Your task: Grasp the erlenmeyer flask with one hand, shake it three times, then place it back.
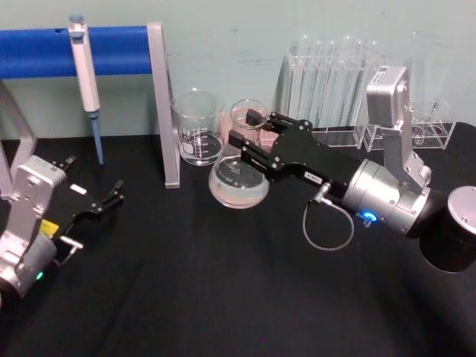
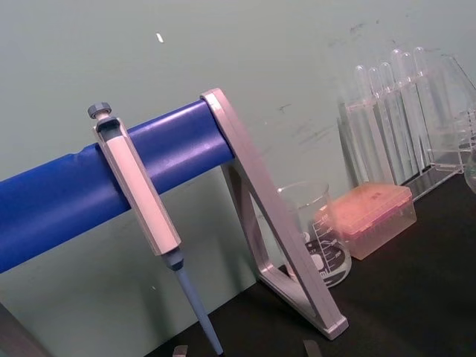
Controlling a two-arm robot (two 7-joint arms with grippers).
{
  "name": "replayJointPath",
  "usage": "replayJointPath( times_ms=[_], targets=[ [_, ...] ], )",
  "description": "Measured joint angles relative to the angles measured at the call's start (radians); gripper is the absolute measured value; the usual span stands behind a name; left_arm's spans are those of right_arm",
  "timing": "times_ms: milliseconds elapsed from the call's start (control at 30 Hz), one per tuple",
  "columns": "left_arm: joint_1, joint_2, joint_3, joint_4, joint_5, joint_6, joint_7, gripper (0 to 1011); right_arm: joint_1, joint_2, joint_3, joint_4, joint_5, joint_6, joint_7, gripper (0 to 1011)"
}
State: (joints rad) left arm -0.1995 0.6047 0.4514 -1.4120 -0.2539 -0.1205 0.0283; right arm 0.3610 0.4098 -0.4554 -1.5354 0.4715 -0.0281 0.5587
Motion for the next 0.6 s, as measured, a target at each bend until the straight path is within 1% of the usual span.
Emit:
replayJointPath(
  times_ms=[100,133,167,233,333,367,433,467,533,567,600],
  targets=[
    [0.0,0.0,0.0,0.0,0.0,0.0,0.0,1001,-0.004,0.005,0.008,-0.002,0.0,-0.003,-0.02,450],
    [0.0,0.0,0.0,0.0,0.0,0.0,0.0,1001,-0.009,0.008,0.015,-0.004,0.0,-0.005,-0.033,450],
    [0.0,0.0,0.0,0.0,0.0,0.0,0.0,1001,-0.009,0.008,0.015,-0.004,0.0,-0.005,-0.033,450],
    [0.0,0.0,0.0,0.0,0.0,0.0,0.0,1001,-0.021,0.015,0.038,-0.009,0.0,-0.007,-0.065,450],
    [0.0,0.0,0.0,0.0,0.0,0.0,0.0,1001,-0.032,0.02,0.057,-0.014,-0.002,-0.008,-0.089,450],
    [0.0,0.0,0.0,0.0,0.0,0.0,0.0,1001,-0.042,0.026,0.073,-0.02,-0.004,-0.008,-0.108,450],
    [0.0,0.0,0.0,0.0,0.0,0.0,0.0,1001,-0.052,0.031,0.09,-0.026,-0.005,-0.007,-0.127,450],
    [0.0,0.0,0.0,0.0,0.0,0.0,0.0,1001,-0.065,0.036,0.11,-0.034,-0.007,-0.005,-0.146,450],
    [0.0,0.0,0.0,0.0,0.0,0.0,0.0,1001,-0.077,0.041,0.129,-0.041,-0.009,-0.002,-0.166,450],
    [0.0,0.0,0.0,0.0,0.0,0.0,0.0,1001,-0.09,0.045,0.149,-0.048,-0.014,0.002,-0.184,450],
    [0.0,0.0,0.0,0.0,0.0,0.0,0.0,1001,-0.096,0.047,0.157,-0.051,-0.015,0.003,-0.193,450]
  ],
)
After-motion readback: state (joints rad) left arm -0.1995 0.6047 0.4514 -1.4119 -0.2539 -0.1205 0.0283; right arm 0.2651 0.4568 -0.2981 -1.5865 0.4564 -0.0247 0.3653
